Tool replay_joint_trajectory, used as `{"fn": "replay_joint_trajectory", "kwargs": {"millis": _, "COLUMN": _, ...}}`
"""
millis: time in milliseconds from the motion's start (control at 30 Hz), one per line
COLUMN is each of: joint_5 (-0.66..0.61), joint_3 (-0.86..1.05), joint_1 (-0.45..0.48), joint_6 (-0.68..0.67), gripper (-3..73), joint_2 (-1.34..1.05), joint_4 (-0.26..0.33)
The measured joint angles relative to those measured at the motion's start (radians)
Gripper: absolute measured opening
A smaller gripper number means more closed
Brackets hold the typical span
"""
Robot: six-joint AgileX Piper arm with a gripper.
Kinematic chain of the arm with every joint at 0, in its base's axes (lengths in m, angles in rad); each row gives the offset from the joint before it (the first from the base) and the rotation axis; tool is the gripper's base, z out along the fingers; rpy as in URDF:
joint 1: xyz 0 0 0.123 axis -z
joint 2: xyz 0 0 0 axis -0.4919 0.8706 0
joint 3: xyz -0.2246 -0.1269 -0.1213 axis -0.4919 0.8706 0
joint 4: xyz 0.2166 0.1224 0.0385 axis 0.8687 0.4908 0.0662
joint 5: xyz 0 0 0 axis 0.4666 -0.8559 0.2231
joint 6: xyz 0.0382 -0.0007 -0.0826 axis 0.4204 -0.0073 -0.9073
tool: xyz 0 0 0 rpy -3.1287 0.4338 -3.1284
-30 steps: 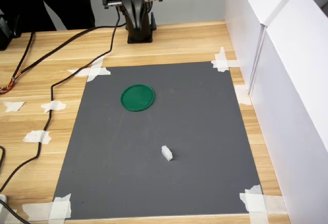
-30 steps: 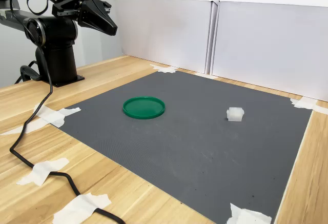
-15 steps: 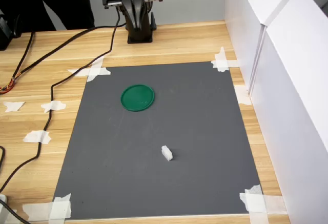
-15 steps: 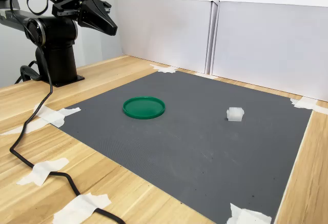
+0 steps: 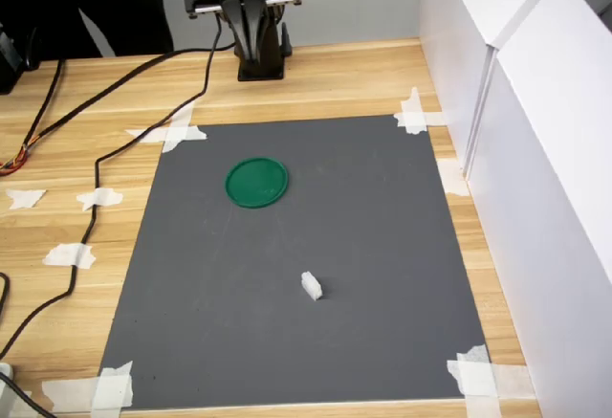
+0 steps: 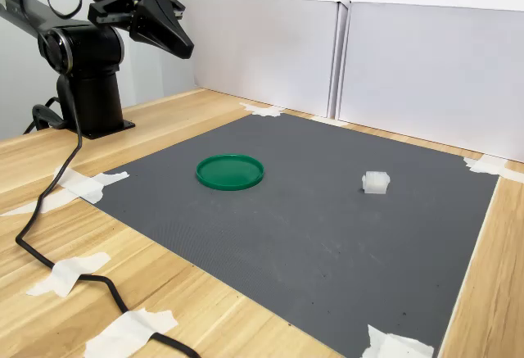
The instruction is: Grasp a white terminal and put it on the green lid.
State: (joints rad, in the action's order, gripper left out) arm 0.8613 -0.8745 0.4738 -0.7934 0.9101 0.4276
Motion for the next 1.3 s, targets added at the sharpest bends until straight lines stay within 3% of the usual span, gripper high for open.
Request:
{"fn": "replay_joint_trajectory", "kwargs": {"millis": 300, "joint_5": -0.050, "joint_3": -0.242, "joint_1": 0.000, "joint_6": -0.072, "gripper": -1.6, "joint_2": 0.241, "joint_4": -0.019}}
{"fn": "replay_joint_trajectory", "kwargs": {"millis": 800, "joint_5": -0.431, "joint_3": -0.570, "joint_1": 0.000, "joint_6": -0.345, "gripper": 0.3, "joint_2": 0.658, "joint_4": -0.027}}
{"fn": "replay_joint_trajectory", "kwargs": {"millis": 967, "joint_5": -0.506, "joint_3": -0.642, "joint_1": 0.000, "joint_6": -0.408, "gripper": 11.3, "joint_2": 0.741, "joint_4": -0.027}}
{"fn": "replay_joint_trajectory", "kwargs": {"millis": 1200, "joint_5": -0.524, "joint_3": -0.734, "joint_1": 0.000, "joint_6": -0.466, "gripper": 43.3, "joint_2": 0.877, "joint_4": -0.026}}
{"fn": "replay_joint_trajectory", "kwargs": {"millis": 1300, "joint_5": -0.523, "joint_3": -0.771, "joint_1": 0.000, "joint_6": -0.494, "gripper": 53.7, "joint_2": 0.929, "joint_4": -0.026}}
